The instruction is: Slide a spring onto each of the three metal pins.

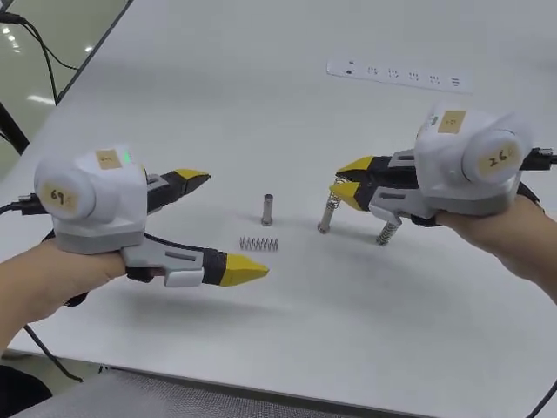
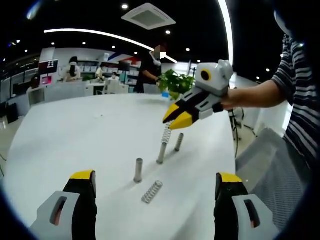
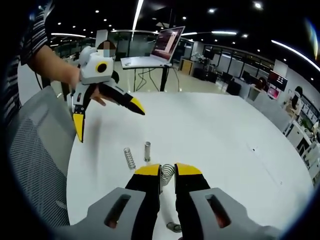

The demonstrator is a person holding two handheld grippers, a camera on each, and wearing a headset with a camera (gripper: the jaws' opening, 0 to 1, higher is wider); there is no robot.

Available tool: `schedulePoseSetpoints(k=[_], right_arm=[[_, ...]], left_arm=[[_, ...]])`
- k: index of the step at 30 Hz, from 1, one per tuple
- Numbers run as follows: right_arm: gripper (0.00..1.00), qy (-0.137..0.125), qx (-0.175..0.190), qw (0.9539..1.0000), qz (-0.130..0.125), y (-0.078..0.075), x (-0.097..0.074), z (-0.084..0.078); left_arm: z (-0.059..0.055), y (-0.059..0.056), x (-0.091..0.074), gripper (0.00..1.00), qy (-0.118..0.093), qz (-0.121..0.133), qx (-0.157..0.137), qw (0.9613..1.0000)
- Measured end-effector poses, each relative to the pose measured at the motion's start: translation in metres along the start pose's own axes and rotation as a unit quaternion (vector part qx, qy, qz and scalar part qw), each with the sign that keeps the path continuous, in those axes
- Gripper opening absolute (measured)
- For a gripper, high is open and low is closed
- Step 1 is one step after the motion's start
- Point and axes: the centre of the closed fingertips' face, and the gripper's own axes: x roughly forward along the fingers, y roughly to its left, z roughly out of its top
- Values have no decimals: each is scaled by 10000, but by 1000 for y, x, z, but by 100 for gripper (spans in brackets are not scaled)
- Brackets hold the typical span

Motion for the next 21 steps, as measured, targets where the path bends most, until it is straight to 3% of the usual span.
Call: schedulePoseSetpoints(k=[10,21], right_arm=[[7,69,66,9999,64,2,8,-6],[7,363,239,9990,108,8,19,-27]], left_arm=[[-1,0,-1,96,12,8,-23,10000],[-3,0,-1,95,9,25,-47,10000]])
